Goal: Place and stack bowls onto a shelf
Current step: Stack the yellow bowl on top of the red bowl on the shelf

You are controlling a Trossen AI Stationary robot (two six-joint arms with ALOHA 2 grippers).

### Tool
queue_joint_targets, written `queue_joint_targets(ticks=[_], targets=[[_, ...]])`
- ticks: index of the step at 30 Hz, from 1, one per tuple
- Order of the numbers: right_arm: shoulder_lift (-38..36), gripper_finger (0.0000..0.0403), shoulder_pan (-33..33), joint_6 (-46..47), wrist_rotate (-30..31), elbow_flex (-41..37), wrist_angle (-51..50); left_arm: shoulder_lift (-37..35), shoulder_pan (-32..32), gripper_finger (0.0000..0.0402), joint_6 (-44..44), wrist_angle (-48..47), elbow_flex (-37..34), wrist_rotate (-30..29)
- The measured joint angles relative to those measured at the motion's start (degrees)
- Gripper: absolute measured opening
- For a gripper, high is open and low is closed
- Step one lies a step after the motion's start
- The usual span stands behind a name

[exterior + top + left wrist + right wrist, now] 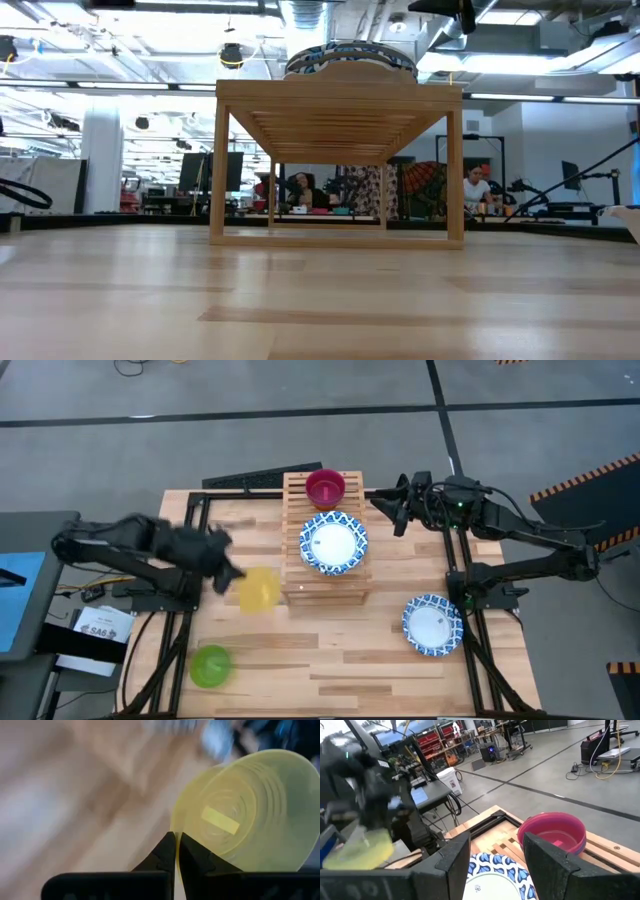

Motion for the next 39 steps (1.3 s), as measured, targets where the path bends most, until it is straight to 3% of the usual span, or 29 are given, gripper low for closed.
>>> queue_joint_targets(ticks=[4, 10, 19, 29, 39], targets=[[0.00, 0.0207, 0.00, 0.41, -0.02, 0.00, 1.71, 5.17, 10.29, 0.0000, 12.71, -0.73, 12.16, -1.92], [0.00, 0.0207, 0.00, 2.75, -0.01, 0.00, 2.40, 18.34, 23.98, 0.0000, 31.50, -0.83, 29.60, 0.83], [0.00, 0.0207, 2.10, 2.82, -0.02, 0.00, 7.37, 38.89, 34.39, 0.0000, 46.75, -0.38, 49.12, 0.68], [0.00, 0.0207, 6.42, 2.79, -0.03, 0.00, 11.20, 53.13, 40.94, 0.0000, 50.09, -0.60, 55.30, 1.06], [0.00, 0.0207, 10.32, 2.78, -0.04, 0.00, 10.85, 56.88, 44.84, 0.0000, 48.62, -3.69, 55.19, 4.12]])
